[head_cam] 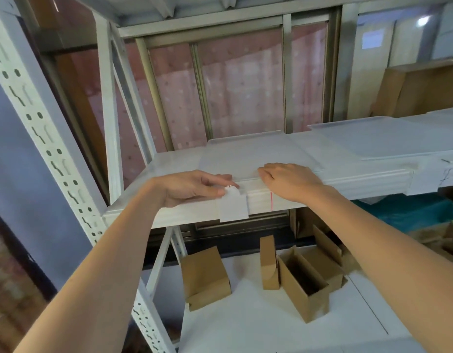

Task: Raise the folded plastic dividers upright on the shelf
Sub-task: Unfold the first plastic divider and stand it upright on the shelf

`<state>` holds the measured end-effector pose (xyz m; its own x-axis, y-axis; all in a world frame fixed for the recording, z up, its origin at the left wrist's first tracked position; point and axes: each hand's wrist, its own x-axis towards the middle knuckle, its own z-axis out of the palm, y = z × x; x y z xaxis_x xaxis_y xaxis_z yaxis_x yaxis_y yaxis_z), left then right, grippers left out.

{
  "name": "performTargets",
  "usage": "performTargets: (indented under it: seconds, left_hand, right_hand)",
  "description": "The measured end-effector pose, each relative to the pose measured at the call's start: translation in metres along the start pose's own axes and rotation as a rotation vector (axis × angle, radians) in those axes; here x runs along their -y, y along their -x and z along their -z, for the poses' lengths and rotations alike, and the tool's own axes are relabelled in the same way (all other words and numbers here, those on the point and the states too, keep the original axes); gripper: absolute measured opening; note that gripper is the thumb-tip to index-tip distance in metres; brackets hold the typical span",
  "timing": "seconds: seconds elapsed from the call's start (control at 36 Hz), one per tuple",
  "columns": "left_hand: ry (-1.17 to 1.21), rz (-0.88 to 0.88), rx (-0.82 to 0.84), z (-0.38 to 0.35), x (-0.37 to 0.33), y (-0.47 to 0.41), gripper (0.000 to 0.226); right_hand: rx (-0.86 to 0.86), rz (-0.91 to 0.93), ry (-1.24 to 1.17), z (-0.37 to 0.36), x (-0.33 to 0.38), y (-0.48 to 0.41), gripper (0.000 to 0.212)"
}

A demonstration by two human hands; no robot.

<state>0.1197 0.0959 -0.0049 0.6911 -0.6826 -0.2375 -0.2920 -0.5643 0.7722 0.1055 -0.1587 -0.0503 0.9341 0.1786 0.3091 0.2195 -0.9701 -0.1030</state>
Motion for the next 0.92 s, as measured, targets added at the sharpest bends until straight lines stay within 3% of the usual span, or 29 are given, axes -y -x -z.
performTargets:
  seconds: [0.19, 0.25, 0.33, 0.39, 0.47, 0.53, 0.64, 0.92]
  left_hand:
    - [0.038, -0.004, -0.055, -0.006, 0.000, 0.001, 0.034]
    - [0.038, -0.037, -0.165, -0.010, 0.003, 0.001, 0.034]
    - [0.019, -0.103, -0.479, -0.017, 0.009, -0.002, 0.030]
    - [-0.090, -0.075, -0.620, -0.024, 0.009, -0.010, 0.032]
    - [-0.515, 0.073, -0.722, -0.035, 0.011, -0.025, 0.035]
    - [-0.649, 0.139, -0.811, -0.040, 0.011, -0.029, 0.034]
    - [-0.737, 0.182, -0.821, -0.038, 0.014, -0.030, 0.032]
    - [-0.730, 0.225, -0.806, -0.038, 0.014, -0.028, 0.041]
  right_hand:
    - [-0.003, 0.015, -0.005, 0.003, 0.003, 0.002, 0.049]
    - [-0.006, 0.027, -0.008, 0.004, 0.004, 0.003, 0.049]
    - [-0.017, -0.041, -0.077, 0.005, 0.007, 0.003, 0.060]
    - [-0.006, -0.087, -0.138, 0.007, 0.012, 0.004, 0.070]
    - [0.028, -0.074, -0.198, 0.010, 0.033, 0.007, 0.082]
    - [0.066, -0.032, -0.168, 0.009, 0.052, 0.007, 0.088]
    - [0.035, -0.015, -0.063, -0.001, 0.074, 0.007, 0.100]
    - [-0.070, -0.052, -0.105, -0.007, 0.077, 0.010, 0.081]
